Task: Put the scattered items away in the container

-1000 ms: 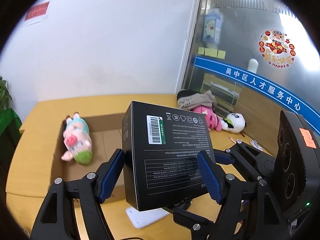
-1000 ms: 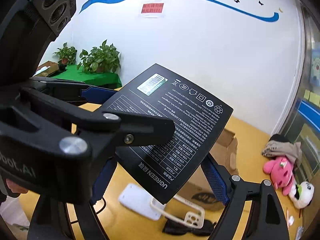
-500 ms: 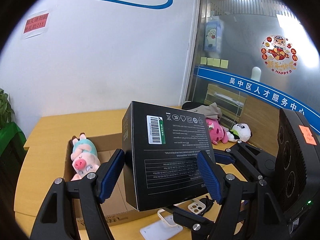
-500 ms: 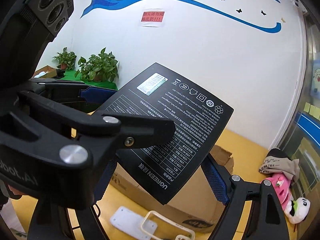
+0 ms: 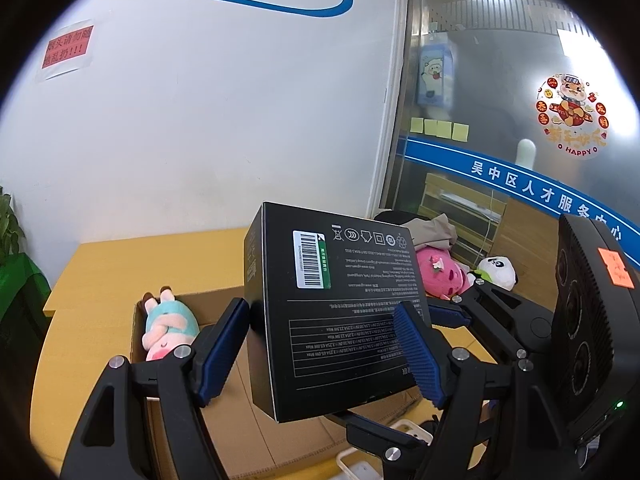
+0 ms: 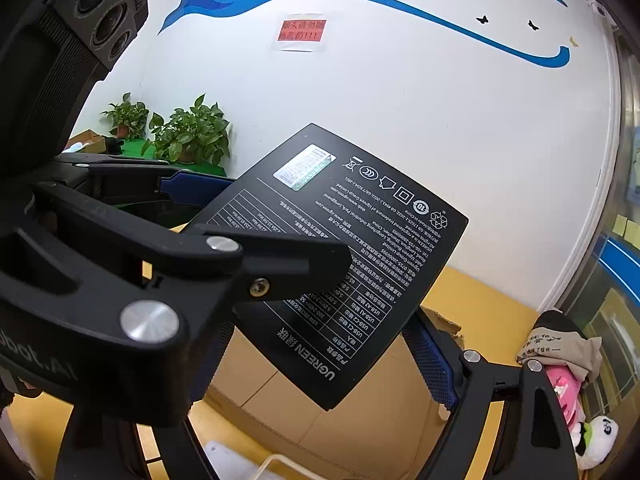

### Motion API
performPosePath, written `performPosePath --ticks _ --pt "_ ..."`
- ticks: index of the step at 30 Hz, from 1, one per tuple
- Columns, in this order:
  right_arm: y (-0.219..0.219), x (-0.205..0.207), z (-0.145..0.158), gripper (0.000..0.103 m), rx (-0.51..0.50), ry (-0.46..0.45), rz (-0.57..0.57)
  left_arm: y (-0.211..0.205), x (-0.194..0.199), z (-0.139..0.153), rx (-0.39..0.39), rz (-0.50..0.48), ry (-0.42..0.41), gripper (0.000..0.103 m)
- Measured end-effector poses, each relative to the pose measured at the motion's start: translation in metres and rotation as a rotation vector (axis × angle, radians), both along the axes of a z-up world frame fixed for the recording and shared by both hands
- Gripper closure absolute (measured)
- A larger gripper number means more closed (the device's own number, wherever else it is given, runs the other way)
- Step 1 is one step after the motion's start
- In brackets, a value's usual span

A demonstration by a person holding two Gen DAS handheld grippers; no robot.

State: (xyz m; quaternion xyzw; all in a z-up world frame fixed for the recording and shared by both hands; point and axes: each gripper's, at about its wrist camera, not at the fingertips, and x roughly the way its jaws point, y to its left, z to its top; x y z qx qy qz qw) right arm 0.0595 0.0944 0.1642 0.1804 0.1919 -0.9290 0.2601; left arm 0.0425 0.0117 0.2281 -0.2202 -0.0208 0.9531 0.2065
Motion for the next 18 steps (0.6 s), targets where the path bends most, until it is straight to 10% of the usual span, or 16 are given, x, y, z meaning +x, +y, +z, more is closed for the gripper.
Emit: performPosePath --ticks 18 --pt "-0.021 -0.146 -0.007 0.014 0.06 -0.079 0.013 -0.005 -0.143 -0.017 0.031 0.045 -0.081 0.029"
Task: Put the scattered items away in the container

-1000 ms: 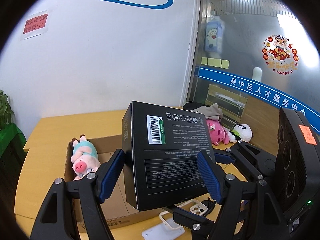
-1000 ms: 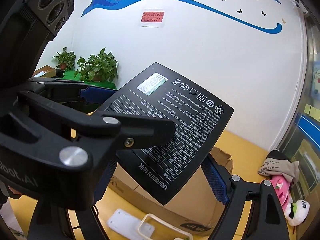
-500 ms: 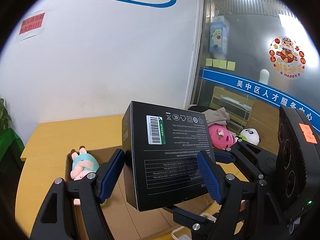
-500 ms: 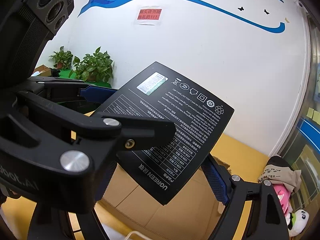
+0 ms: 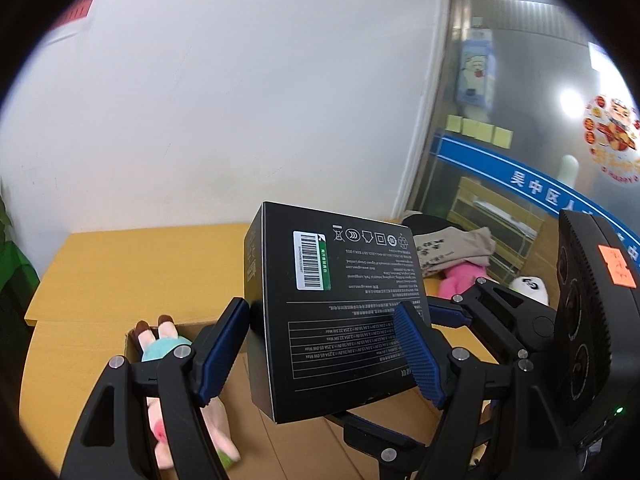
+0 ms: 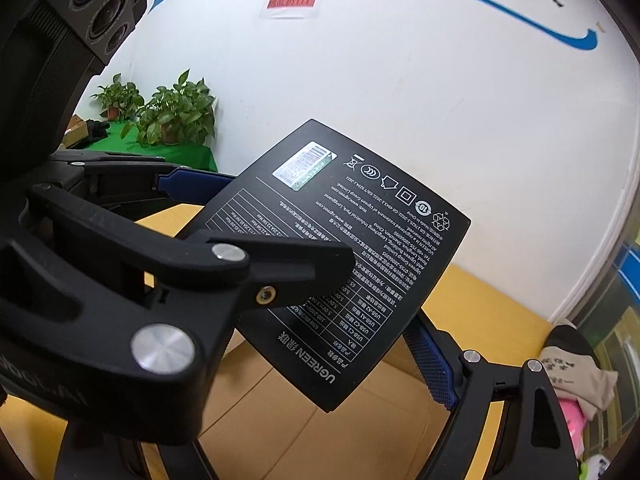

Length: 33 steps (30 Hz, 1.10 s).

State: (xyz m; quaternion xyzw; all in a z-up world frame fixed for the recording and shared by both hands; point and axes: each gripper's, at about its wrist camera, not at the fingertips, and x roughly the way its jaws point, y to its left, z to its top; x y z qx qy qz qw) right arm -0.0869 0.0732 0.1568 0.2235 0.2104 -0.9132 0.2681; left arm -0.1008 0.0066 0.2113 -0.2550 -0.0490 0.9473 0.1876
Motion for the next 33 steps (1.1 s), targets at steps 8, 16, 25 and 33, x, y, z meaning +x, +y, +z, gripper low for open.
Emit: performPosePath --ticks 8,16,25,33 --pt "-0.007 -0.08 -0.031 0.014 0.018 -0.084 0.034 -0.011 -0.082 -0.041 0.011 0.034 -0.13 0.029" --pt "0.001 -0.139 -0.091 0.014 0.039 -0.229 0.07 -0.011 -0.13 -0.105 0.029 0.061 -0.293 0.029" --pt "0.014 -0.185 -0.163 0.014 0.024 -0.429 0.099 -0.007 -0.173 -0.174 -0.002 0.082 -0.503 0.029" --pt "0.027 -0.198 -0.197 0.013 0.019 -0.544 0.1 -0.003 -0.184 -0.2 -0.053 0.103 -0.586 0.025"
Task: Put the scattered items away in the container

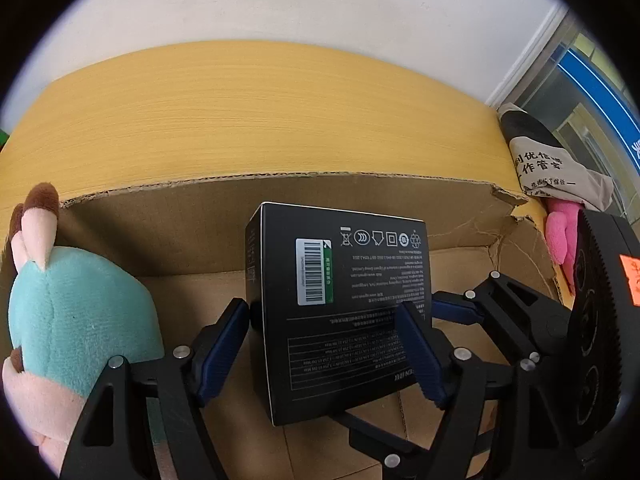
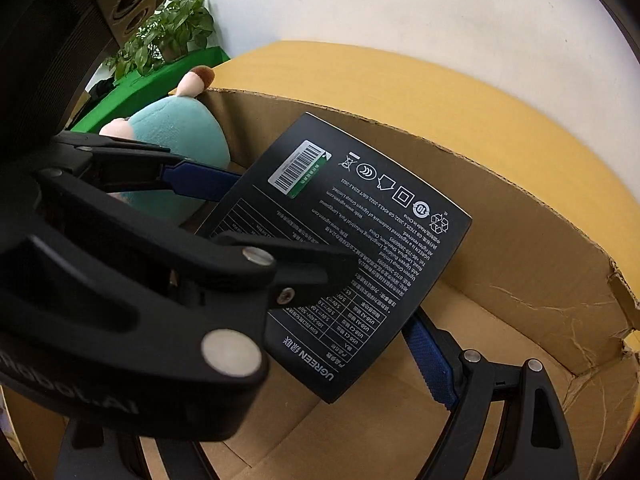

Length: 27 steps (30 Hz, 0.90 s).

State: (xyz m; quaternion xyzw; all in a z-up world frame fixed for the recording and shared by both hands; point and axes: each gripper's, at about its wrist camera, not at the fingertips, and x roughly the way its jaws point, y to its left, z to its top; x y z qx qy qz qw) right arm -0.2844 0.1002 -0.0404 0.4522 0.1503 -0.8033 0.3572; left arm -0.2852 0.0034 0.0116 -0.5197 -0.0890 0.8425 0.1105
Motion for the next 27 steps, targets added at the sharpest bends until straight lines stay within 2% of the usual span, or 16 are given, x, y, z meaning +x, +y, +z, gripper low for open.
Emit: performPosePath --ticks 4,7,12,16,18,22,27 --pt "0.001 0.0 0.003 0.01 -0.014 -0.024 -0.007 -0.004 0.008 0.001 -0.002 0.004 -0.009 0.027" --pt "-0.001 0.009 0.012 0.01 0.023 -0.003 -0.015 -0.003 0.012 0.009 -0.028 0.014 -0.004 0.026" --pt "0.009 0.039 0.054 0.007 0.006 0.065 -0.013 -0.021 0.055 0.058 -0.018 0.04 0.142 0.026" --pt "0.015 0.087 0.088 0.002 0.068 0.199 -0.065 -0.029 0.095 0.101 -0.021 0.05 0.257 0.025" --pt "0.018 0.105 0.098 0.001 0.072 0.227 -0.073 -0.037 0.12 0.12 -0.028 0.056 0.315 0.024" --pt "0.032 0.153 0.119 0.001 0.04 0.306 -0.098 -0.048 0.168 0.141 -0.064 0.068 0.376 0.024" --pt "0.04 0.196 0.129 0.001 0.003 0.316 -0.118 -0.057 0.226 0.153 -0.149 0.075 0.428 0.024"
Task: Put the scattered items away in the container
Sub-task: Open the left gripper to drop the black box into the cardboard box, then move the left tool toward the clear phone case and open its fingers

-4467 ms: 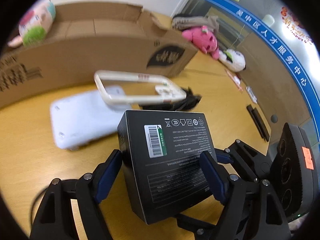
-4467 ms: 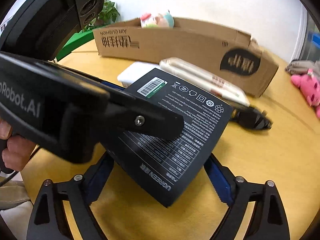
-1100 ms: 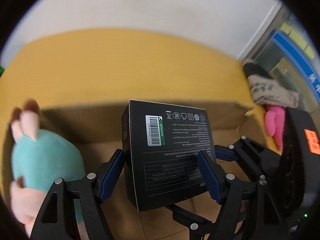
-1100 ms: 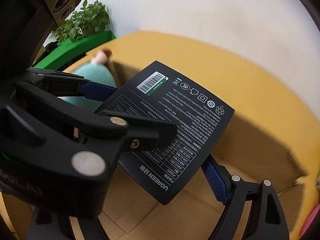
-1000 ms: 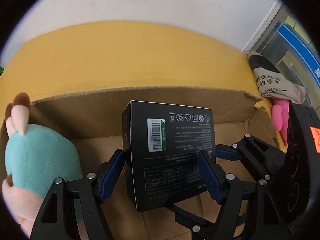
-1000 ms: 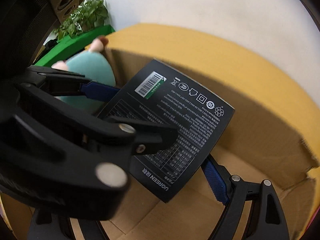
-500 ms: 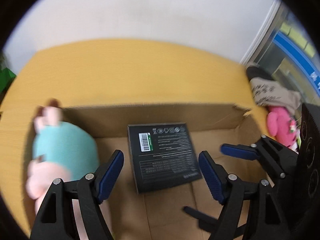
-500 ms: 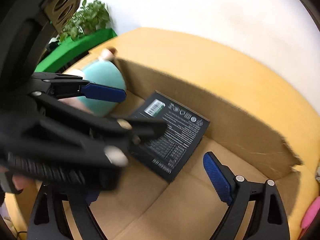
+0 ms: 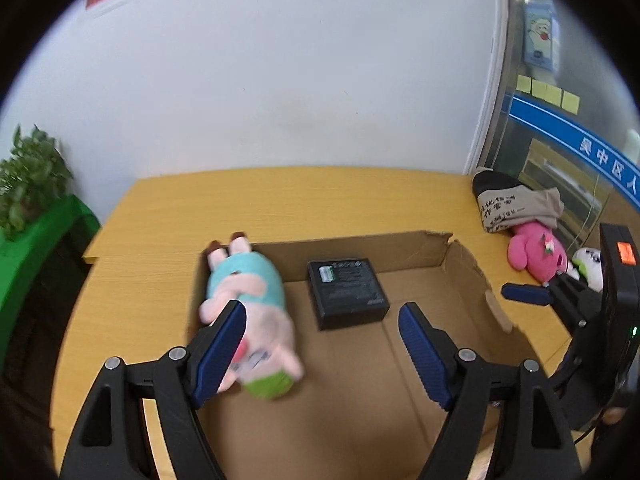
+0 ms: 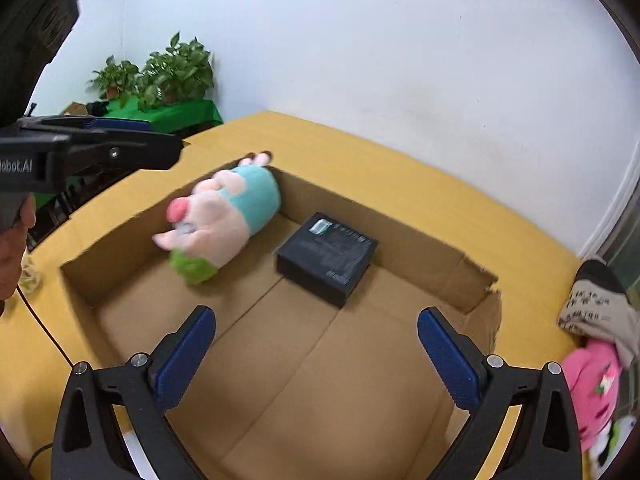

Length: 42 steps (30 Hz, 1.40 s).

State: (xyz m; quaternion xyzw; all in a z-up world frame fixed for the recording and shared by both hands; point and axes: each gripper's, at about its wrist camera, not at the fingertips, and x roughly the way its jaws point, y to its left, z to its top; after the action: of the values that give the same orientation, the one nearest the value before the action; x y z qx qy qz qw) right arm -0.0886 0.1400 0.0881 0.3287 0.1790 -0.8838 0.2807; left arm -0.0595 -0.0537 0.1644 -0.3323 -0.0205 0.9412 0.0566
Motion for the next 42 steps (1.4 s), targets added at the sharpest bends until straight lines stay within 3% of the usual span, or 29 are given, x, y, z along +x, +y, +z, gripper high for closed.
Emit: performPosePath --ticks 8,14,22,31,42 --pt "0.009 0.051 0.003 0.001 -0.042 -0.009 -0.023 0.004 0.066 0.006 -0.015 0.02 0.049 0.024" --pt "0.021 0.075 0.004 0.0 -0.078 -0.017 -0.073 0.015 0.092 0.004 -0.029 0.007 0.056 0.024" --pt "0.047 0.099 0.002 0.0 -0.148 -0.047 -0.153 0.026 0.107 -0.009 -0.008 -0.018 0.027 0.024" --pt "0.046 0.117 -0.005 0.0 -0.125 -0.047 -0.175 0.036 0.121 -0.034 0.02 -0.039 -0.041 0.024" --pt "0.049 0.132 -0.01 0.0 -0.132 -0.048 -0.208 0.042 0.127 -0.045 0.054 -0.067 -0.038 0.024"
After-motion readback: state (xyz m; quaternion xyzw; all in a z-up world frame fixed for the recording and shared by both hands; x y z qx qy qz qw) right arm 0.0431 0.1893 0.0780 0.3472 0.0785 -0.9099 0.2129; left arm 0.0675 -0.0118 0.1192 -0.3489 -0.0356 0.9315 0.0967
